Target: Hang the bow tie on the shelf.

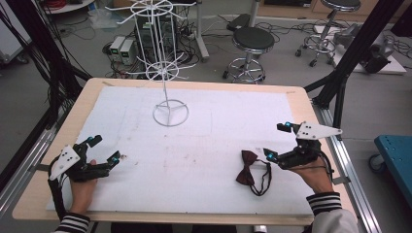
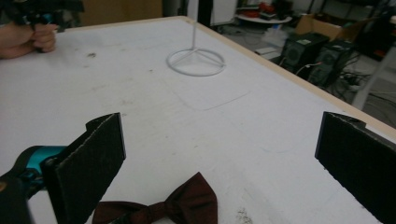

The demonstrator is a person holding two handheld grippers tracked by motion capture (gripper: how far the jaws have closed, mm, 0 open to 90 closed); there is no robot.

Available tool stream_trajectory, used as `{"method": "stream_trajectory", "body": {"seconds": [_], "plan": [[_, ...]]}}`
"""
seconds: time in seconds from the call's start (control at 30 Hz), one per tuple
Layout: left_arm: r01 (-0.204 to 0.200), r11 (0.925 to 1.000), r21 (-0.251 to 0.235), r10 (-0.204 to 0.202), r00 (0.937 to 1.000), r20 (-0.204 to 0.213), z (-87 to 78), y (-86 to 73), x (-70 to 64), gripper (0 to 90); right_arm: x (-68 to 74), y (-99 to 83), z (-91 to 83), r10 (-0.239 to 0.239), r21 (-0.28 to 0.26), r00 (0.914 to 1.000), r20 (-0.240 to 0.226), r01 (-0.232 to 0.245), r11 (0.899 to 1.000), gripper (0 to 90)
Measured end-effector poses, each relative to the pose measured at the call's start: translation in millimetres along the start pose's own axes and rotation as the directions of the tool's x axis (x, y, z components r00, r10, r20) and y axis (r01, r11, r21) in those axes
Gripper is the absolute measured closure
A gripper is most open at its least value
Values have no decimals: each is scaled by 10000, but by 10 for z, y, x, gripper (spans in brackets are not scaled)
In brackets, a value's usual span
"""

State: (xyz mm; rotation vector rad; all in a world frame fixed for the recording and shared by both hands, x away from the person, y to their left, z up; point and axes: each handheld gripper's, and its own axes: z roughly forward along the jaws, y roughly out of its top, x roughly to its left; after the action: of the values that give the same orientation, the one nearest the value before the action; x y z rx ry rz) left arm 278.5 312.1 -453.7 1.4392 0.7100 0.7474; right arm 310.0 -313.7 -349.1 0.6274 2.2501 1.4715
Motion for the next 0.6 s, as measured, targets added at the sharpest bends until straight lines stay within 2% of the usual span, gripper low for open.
{"method": "stream_trajectory", "body": {"seconds": [0.07, 0.13, 0.17, 0.23, 0.33, 0.43, 0.6], "plan": [[14, 10000, -15, -14, 10000, 6, 0, -1, 1, 92, -10, 43, 34, -260, 300, 9993, -266, 268, 9992, 9], [11, 10000, -14, -11, 10000, 11, 0, -1, 1, 91, -20, 75, 64, -350, 451, 9979, -549, 375, 9983, 9], [8, 10000, -11, -8, 10000, 9, 0, -1, 1, 91, -20, 75, 64, -350, 451, 9979, -549, 375, 9983, 9], [10, 10000, -14, -10, 10000, 1, 0, -1, 1, 92, -39, 107, 110, -412, 780, 9952, -887, 482, 9958, 9], [18, 10000, -5, -18, 10000, 5, 1, -1, 0, 92, -54, 137, 154, -616, 1089, 9915, -1142, 741, 9913, 9], [19, 10000, -13, -19, 10000, 7, 1, -1, 0, 91, -58, 157, 181, -643, 1150, 9897, -1281, 793, 9902, 9], [6, 10000, 1, -6, 10000, 16, 0, 0, 1, 92, -75, 200, 264, -924, 1509, 9779, -1877, 1217, 9810, 9]]}}
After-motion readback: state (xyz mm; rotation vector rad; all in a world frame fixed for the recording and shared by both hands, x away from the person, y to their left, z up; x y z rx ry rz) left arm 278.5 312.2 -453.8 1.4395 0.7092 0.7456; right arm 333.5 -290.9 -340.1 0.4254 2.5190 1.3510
